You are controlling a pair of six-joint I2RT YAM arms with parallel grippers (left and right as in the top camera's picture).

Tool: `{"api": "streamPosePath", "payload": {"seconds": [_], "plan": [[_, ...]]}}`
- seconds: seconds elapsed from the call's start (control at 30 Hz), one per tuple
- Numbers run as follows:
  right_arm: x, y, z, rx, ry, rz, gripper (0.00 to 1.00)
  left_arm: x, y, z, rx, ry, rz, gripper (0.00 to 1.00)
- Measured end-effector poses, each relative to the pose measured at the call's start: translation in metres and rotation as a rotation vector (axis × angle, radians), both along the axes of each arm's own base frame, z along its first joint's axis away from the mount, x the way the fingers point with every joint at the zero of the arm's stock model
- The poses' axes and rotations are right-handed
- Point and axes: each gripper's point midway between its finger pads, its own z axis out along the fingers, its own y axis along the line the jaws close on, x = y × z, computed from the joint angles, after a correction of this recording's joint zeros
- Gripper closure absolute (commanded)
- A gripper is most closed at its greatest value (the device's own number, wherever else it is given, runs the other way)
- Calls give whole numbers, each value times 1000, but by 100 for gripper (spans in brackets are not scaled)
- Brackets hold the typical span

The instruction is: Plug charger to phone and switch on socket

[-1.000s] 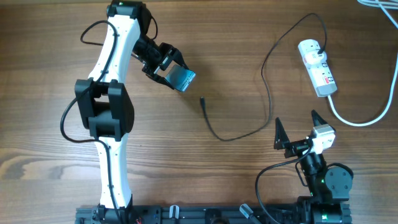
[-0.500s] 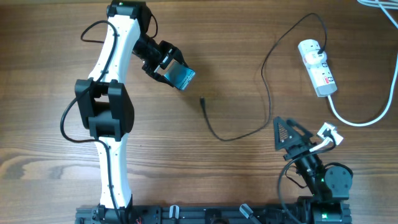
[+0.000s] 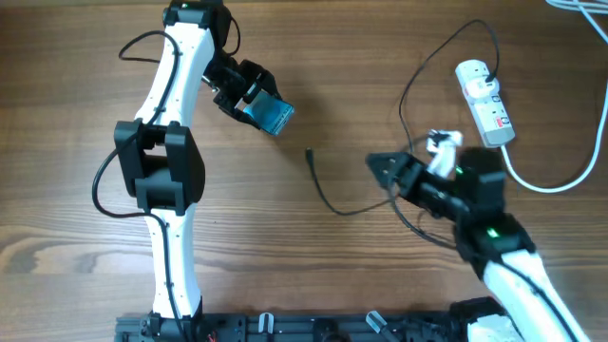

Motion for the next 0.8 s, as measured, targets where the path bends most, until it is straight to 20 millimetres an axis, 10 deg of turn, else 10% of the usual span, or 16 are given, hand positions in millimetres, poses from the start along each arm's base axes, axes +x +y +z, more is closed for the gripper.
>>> {"api": "streamPosePath", "payload": {"seconds": [0.4, 0.8], "plan": [[70, 115, -7, -89, 67, 122, 16, 0, -35, -10, 98, -40, -28, 96], [98, 114, -38, -49, 144, -42, 28, 2, -54, -10, 102, -33, 27, 96]]}}
